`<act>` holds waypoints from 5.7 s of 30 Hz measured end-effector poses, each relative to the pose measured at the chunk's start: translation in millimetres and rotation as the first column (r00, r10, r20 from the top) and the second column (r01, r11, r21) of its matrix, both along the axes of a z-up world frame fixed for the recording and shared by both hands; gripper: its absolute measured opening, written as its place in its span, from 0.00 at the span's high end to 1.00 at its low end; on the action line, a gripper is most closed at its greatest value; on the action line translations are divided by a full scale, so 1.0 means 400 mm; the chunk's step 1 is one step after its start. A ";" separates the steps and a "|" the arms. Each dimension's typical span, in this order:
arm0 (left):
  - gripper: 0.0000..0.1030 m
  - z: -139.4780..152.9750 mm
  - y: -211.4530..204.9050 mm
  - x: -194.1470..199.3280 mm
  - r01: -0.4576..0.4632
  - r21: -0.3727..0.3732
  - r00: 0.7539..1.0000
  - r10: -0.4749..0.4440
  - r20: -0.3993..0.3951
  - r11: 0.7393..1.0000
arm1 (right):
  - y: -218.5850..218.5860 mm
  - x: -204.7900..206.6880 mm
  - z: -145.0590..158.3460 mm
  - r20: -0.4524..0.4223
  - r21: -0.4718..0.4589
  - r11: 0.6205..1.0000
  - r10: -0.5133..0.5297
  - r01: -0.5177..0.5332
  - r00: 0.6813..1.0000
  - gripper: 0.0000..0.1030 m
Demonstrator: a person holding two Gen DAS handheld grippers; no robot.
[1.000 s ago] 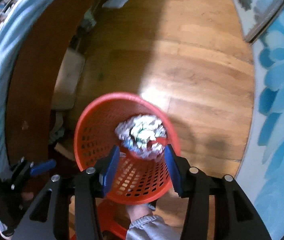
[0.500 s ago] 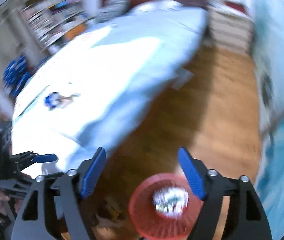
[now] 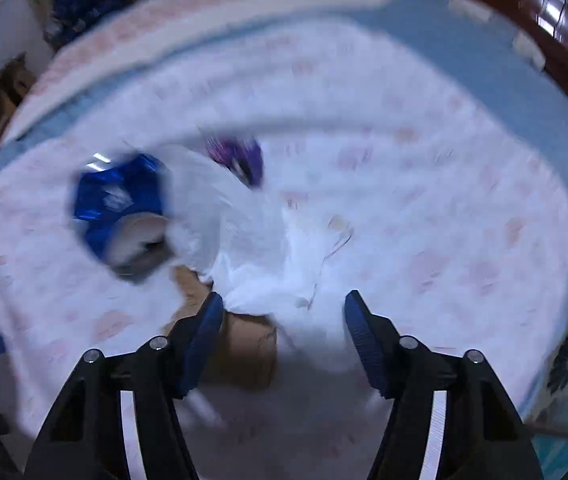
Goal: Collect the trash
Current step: 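Move both tools back toward the trash on the bed, then grasp the blue Pepsi can with the left tool while the right tool grasps the white plastic bag, then carry the can and bag over the red wastebasket and open both tools, then move both tools back toward the bed, then grasp the brown cardboard scrap with the right tool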
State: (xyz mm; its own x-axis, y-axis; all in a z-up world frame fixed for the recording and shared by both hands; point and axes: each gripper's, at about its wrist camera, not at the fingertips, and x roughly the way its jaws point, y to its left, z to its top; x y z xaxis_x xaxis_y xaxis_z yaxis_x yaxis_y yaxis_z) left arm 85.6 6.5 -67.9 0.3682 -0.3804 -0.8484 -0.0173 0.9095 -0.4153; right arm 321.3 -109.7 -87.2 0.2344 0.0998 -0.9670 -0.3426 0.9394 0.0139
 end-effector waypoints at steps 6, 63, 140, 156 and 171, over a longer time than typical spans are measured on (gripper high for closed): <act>0.17 0.007 0.036 -0.001 -0.013 0.036 0.999 0.012 0.042 0.999 | -0.018 -0.031 0.006 0.032 0.135 0.990 -0.046 0.042 0.998 0.94; 0.77 0.141 -0.844 -0.479 0.548 0.310 0.728 -0.625 0.281 0.777 | -0.758 -1.162 0.228 0.073 0.421 0.696 -0.665 0.581 0.743 0.94; 0.12 0.203 0.069 -0.122 0.087 0.198 0.917 -0.157 0.368 0.976 | 0.041 -0.144 0.069 0.077 0.154 0.971 -0.194 0.181 0.978 0.07; 0.12 0.180 0.132 -0.113 0.063 0.202 0.938 -0.127 0.322 0.977 | 0.065 -0.079 -0.063 0.060 0.046 0.973 -0.230 0.228 0.971 0.41; 0.12 0.116 0.022 0.072 0.101 0.218 0.953 -0.158 0.258 0.971 | -0.068 -0.320 0.158 0.149 0.257 0.946 -0.240 0.196 0.959 0.41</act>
